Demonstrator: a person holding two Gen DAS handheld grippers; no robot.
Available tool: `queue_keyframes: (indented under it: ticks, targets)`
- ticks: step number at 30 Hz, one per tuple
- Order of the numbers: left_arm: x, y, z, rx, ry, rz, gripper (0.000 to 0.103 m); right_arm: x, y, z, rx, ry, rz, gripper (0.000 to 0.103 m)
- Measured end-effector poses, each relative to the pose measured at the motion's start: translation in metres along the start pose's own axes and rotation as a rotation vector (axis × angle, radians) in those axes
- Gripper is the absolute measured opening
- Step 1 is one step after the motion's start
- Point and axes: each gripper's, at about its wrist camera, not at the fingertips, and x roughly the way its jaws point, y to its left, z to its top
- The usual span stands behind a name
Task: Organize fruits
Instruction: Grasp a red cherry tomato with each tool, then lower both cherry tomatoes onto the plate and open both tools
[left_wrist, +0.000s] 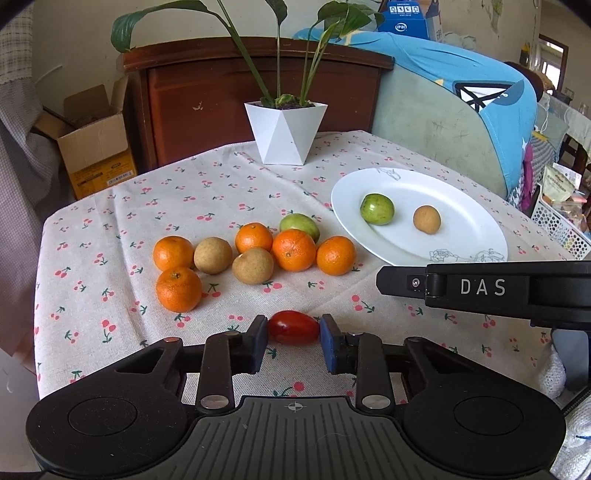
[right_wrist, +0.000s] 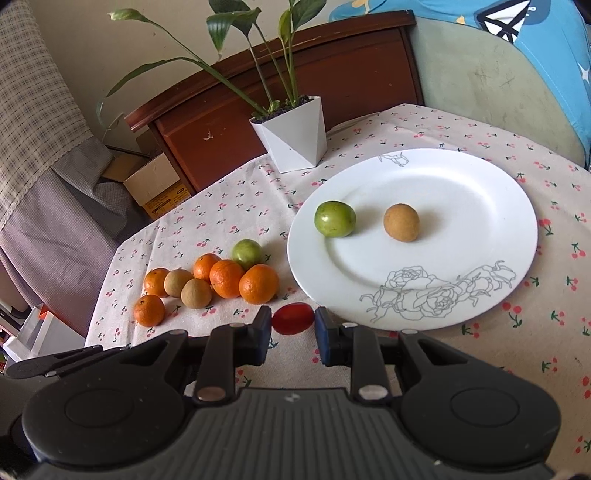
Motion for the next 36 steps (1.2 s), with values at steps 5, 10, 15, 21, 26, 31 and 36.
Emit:
queue_keyframes:
  ticks: [5,10,15,21,26,31,36]
  targets:
    - [-0.002,-0.001,-0.001,0.000,-0.012,-0.012,0.027,0.000,0.000,0.000,0.007,-0.001,0.004,0.025]
    - [-0.007,0.002,0.003,-0.034,-0.036,0.000,0.027,-0.005,-0.001,0.002,0.015,-0.013,0.012,0.025]
    - [-0.016,0.002,0.015,-0.061,-0.078,0.001,0.027,-0.018,-0.004,0.009,0.026,-0.057,0.019,0.025]
    - [-0.023,-0.008,0.036,-0.074,-0.143,-0.043,0.027,-0.037,-0.020,0.020,0.068,-0.122,-0.006,0.025]
    - [-0.011,-0.026,0.047,-0.065,-0.142,-0.090,0.027,-0.044,-0.038,0.026,0.126,-0.155,-0.045,0.025]
    - [0.006,-0.042,0.050,-0.049,-0.113,-0.117,0.027,-0.042,-0.053,0.025,0.180,-0.147,-0.072,0.025]
    - [0.022,-0.052,0.052,-0.032,-0.084,-0.134,0.027,-0.037,-0.067,0.023,0.248,-0.132,-0.093,0.025]
